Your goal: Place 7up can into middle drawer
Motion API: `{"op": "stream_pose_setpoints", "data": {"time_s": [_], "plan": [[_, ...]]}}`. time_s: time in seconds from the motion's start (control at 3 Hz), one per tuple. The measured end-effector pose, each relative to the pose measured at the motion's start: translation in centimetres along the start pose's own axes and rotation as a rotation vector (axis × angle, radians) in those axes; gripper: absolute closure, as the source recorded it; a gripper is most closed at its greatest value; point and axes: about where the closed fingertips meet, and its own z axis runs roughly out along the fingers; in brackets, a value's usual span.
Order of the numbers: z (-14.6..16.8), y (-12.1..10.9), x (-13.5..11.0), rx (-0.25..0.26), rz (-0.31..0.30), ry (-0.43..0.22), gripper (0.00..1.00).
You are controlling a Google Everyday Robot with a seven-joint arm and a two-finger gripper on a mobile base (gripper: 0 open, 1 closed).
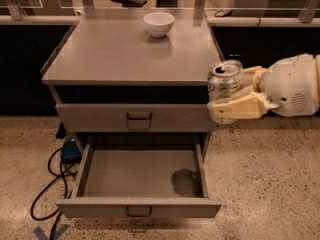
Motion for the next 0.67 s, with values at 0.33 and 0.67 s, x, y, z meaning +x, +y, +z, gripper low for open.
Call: {"op": "stream_pose_setpoints", "data": {"time_s": [0.33, 0.67], "plan": [[2.5, 4.6, -2.1, 0.066, -0.044, -0.115, 1.00], [4.0, 6.3, -2.0, 0.101, -0.022, -0.164, 1.00]]}}
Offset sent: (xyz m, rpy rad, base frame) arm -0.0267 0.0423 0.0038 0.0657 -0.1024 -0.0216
